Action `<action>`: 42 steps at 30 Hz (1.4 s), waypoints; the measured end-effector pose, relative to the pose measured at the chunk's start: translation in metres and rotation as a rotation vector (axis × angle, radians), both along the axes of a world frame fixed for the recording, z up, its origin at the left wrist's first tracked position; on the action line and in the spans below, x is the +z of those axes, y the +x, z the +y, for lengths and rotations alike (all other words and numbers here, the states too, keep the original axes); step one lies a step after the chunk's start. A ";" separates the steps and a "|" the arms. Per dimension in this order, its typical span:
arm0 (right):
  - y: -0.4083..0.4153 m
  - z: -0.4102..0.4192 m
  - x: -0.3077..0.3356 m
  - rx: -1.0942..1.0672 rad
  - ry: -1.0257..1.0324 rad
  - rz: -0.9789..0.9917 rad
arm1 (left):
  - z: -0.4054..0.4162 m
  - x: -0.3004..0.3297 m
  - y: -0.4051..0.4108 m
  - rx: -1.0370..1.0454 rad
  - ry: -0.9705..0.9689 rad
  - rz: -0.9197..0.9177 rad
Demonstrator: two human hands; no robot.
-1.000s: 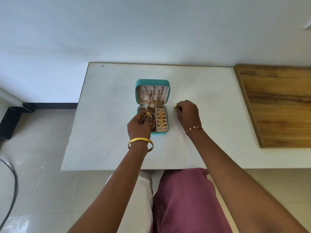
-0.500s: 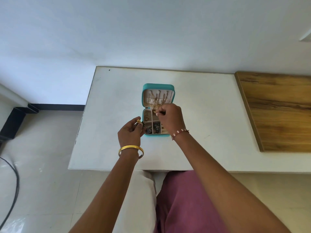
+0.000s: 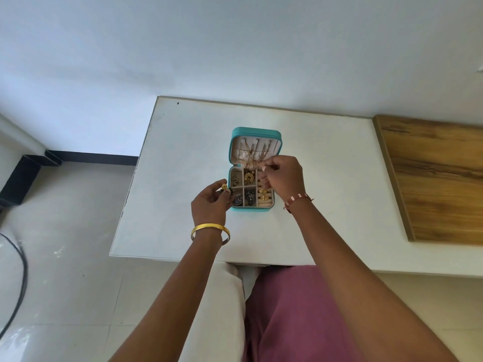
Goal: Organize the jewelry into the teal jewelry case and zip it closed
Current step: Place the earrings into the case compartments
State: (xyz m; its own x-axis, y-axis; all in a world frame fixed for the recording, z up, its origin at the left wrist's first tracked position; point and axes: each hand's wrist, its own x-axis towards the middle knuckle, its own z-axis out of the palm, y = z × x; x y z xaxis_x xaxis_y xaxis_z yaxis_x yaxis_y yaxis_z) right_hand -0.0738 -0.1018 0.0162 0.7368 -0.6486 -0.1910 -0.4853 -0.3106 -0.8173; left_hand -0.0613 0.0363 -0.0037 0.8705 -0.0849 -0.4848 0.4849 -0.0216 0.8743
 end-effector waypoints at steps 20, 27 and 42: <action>-0.011 0.015 0.005 0.091 -0.033 -0.053 | -0.013 0.018 0.003 -0.319 0.212 -0.176; 0.010 0.007 -0.011 0.105 -0.121 0.055 | 0.002 0.003 -0.004 -0.136 0.249 -0.180; -0.055 -0.002 -0.029 -0.129 -0.160 0.031 | 0.010 -0.015 -0.022 -0.107 0.294 -0.137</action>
State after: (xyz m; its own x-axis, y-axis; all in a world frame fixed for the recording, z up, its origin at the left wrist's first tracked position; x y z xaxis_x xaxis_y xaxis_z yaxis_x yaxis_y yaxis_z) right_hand -0.1293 -0.1041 -0.0124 0.6407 -0.7614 -0.0994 -0.5538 -0.3685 -0.7467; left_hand -0.0828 0.0463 -0.0187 0.9230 -0.0532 -0.3811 0.3446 -0.3265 0.8801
